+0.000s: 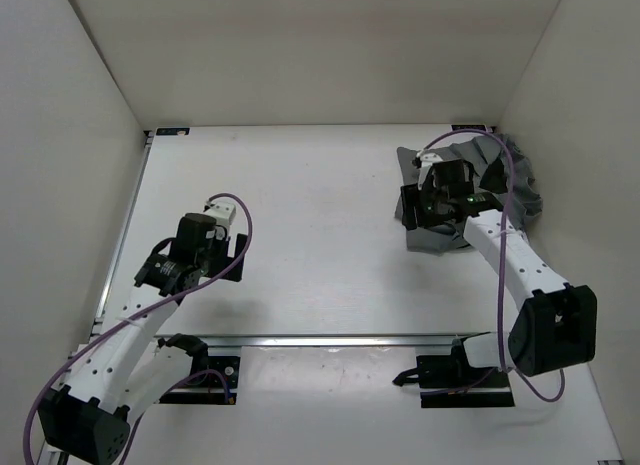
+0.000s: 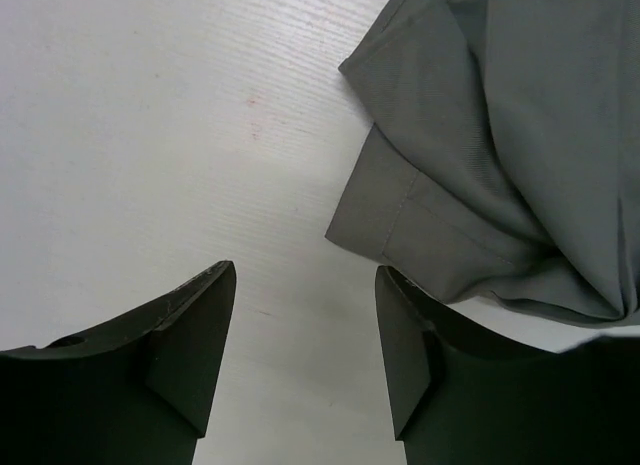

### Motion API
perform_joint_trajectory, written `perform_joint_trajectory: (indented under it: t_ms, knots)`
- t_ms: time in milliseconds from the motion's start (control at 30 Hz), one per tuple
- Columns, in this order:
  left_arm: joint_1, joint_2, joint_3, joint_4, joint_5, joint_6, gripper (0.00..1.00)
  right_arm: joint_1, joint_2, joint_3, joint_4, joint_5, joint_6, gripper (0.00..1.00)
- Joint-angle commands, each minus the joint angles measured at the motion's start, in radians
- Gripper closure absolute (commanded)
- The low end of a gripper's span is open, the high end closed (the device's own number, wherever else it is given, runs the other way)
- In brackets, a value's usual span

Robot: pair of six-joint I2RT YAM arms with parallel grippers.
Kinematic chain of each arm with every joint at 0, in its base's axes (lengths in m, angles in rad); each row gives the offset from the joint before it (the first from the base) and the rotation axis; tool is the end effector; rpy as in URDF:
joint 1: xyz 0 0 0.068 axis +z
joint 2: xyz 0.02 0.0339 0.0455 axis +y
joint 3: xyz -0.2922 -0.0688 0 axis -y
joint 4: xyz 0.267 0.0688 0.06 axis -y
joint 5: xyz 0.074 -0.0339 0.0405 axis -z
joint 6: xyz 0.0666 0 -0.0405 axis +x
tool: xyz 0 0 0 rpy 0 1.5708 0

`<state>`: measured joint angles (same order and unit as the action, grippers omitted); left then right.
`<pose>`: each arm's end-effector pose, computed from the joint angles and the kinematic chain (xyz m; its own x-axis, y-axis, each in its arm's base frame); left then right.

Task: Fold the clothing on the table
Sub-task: Move the skirt to the center of the board

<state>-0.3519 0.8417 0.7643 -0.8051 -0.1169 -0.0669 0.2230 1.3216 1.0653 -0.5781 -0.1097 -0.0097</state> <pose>0.1765 -0.0565 0.2624 -0.7416 0.2016 -0.6398 0.2237 0.9735 0.0474 0.3062 0.0769 0.2832 -0.7197 -0.1731 -0.6724 -0.2985 0.9515 0.0746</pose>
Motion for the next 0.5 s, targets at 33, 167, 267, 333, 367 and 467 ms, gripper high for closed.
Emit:
perform_joint_trajectory:
  t_ms: [33, 167, 267, 333, 367, 467]
  knots:
    - [-0.027, -0.006, -0.017, 0.006, -0.013, 0.006, 0.02, 0.042, 0.057, -0.042, 0.098, 0.065, -0.036, 0.42]
    - [-0.027, -0.030, -0.028, 0.007, -0.026, -0.007, 0.01, 0.069, 0.135, -0.059, 0.130, 0.132, -0.073, 0.41]
    - [-0.038, -0.052, -0.025, 0.006, -0.001, 0.003, 0.01, 0.078, 0.165, -0.097, 0.164, 0.166, -0.124, 0.36]
    - [-0.035, -0.043, -0.031, 0.009, 0.019, 0.006, 0.02, 0.073, 0.198, -0.099, 0.164, 0.182, -0.136, 0.34]
    - [-0.033, -0.036, -0.033, 0.015, 0.032, 0.015, 0.02, 0.053, 0.205, -0.096, 0.173, 0.183, -0.136, 0.37]
    - [-0.045, -0.036, -0.031, 0.017, 0.045, 0.022, 0.01, 0.042, 0.248, -0.090, 0.173, 0.205, -0.138, 0.42]
